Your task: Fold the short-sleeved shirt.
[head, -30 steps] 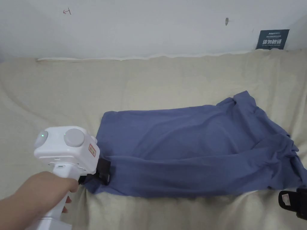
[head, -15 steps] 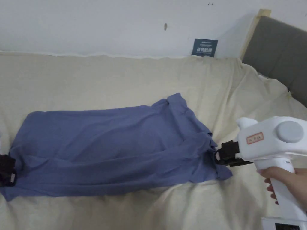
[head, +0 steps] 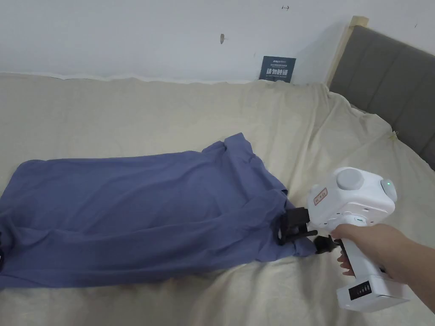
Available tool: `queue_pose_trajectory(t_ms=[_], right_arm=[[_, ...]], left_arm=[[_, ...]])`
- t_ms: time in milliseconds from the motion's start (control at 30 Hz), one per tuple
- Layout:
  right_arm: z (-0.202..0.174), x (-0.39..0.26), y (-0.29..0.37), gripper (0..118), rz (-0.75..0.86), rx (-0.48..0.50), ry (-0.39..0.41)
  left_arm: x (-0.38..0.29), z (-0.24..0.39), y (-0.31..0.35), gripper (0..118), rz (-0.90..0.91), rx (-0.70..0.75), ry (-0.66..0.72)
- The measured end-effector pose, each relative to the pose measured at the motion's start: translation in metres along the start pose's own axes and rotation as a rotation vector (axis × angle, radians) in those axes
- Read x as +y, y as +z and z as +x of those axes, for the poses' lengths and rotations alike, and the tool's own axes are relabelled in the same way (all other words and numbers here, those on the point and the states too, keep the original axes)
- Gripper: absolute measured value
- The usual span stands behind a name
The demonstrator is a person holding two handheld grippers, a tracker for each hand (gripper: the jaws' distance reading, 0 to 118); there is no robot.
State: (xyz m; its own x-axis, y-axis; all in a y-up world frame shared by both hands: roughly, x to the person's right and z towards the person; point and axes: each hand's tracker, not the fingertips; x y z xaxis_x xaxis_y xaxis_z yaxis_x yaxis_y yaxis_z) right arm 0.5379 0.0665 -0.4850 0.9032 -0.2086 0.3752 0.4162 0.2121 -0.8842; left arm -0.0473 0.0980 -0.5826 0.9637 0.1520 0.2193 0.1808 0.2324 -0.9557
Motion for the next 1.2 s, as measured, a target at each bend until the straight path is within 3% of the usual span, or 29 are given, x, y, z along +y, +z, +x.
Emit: queue_pose_trajectory(t_ms=[33,67,100,200,233,467,633,867,1033,1067,1100,1133,1167,1200], right_arm=[[-0.001,0.0,0.0,8,-0.01,0.044,0.003],[0.002,0.006,-0.003,8,-0.023,0.077,0.017],[-0.001,0.005,0.005,8,0.052,0.005,0.05],[-0.015,0.002,0.021,8,0.101,-0.037,0.214],[-0.017,-0.001,0.029,8,0.112,-0.035,0.221],[-0.009,-0.025,0.098,8,0.145,0.074,0.154],[-0.001,-0.064,0.129,8,0.161,0.104,0.163],[0.025,-0.147,0.12,8,0.01,0.108,0.147],[0.05,-0.176,0.081,8,-0.026,0.125,0.022],[0.053,-0.177,0.075,8,-0.018,0.128,-0.013],[0.055,-0.178,0.07,8,-0.019,0.132,-0.043],[0.058,-0.177,0.065,15,-0.025,0.137,-0.058],[0.06,-0.177,0.064,36,-0.031,0.139,-0.066],[0.062,-0.178,0.064,84,-0.029,0.122,-0.076]], left_arm=[[-0.001,-0.001,-0.002,8,-0.006,-0.001,0.004],[-0.002,-0.002,-0.003,8,-0.011,-0.003,0.008],[-0.001,-0.005,-0.005,8,-0.013,-0.004,0.01],[0.0,-0.005,-0.005,8,-0.011,-0.007,0.009],[0.001,-0.004,-0.003,8,-0.011,-0.008,0.006],[0.001,-0.009,0.033,8,0.018,-0.03,-0.009],[-0.023,-0.013,0.061,8,0.017,-0.06,-0.018],[-0.098,-0.022,0.064,8,-0.026,-0.115,0.014],[-0.129,-0.038,0.012,8,-0.148,-0.155,0.108],[-0.132,-0.04,0.005,10,-0.147,-0.146,0.114],[-0.134,-0.041,0.002,21,-0.14,-0.138,0.118],[-0.135,-0.042,0.0,41,-0.135,-0.133,0.118],[-0.137,-0.041,0.002,64,-0.126,-0.113,0.116],[-0.139,-0.042,0.004,84,-0.113,-0.06,0.094]])
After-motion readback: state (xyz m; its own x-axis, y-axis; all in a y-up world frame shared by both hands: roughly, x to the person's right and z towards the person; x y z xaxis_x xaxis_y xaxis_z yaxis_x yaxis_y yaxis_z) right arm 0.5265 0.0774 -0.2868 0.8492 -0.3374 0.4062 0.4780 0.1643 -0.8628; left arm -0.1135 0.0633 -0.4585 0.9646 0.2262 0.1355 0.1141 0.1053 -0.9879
